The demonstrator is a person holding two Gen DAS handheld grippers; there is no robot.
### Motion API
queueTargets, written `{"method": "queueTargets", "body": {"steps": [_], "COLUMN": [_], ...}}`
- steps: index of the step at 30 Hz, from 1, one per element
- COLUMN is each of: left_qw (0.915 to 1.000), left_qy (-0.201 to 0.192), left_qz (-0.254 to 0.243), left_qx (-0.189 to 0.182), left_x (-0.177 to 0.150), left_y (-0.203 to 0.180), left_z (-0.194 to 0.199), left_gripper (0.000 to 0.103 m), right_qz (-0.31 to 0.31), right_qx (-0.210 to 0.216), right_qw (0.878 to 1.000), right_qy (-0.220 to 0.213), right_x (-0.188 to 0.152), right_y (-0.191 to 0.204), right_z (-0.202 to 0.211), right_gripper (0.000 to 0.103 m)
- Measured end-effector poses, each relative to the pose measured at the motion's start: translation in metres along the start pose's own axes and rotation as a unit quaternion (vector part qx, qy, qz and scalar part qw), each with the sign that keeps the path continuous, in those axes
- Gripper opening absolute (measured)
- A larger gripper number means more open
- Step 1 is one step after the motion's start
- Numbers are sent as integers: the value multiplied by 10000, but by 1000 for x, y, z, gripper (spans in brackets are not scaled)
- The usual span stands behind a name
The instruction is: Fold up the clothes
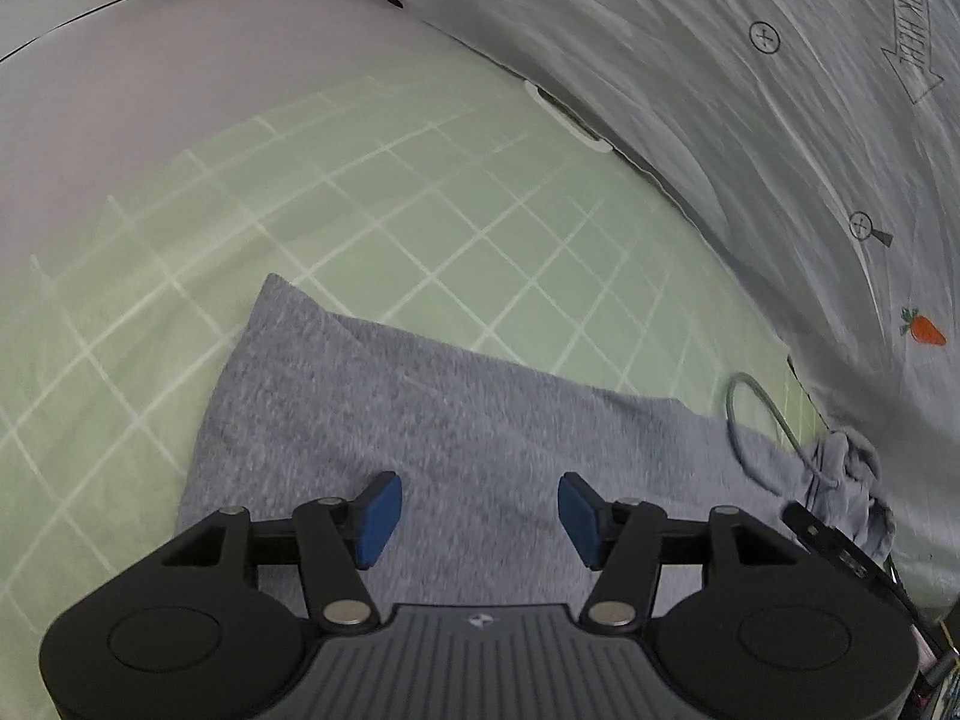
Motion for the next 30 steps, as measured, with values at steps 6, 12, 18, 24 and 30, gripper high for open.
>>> {"method": "queueTargets", "body": {"steps": [6,12,18,24,30], "left_qw": [10000,9999,9997,9996,9995], "left_qy": [-13,-30,-45,-63,-106], "left_qz": [-72,-130,-213,-255,-291], "left_qx": [55,80,73,70,43], "left_x": [1,1,1,1,0], "left_y": [-3,-5,-5,-4,-3], "left_z": [-2,-2,-3,-3,-2], "left_gripper": [64,68,69,69,70], "right_qz": [-141,193,207,62,-189], "right_qx": [83,21,-52,-406,-1028], "right_qw": [9998,9998,9997,9992,9944], "right_qy": [65,53,83,11,-166], "right_x": [6,-1,-7,-18,-35], "right_y": [17,30,25,-1,-51], "right_z": [-24,-28,-18,11,59], "right_gripper": [46,25,21,21,21]}}
Point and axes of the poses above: each gripper's, at about its wrist camera, not at the fingertips, and z roughly against the way its jaws point, y to its left, x to its top, the point moved 4 cm from there along -z, roughly the way its jaws point, and after that the axes turned 12 degrees about -z, right-handed, at the moved point
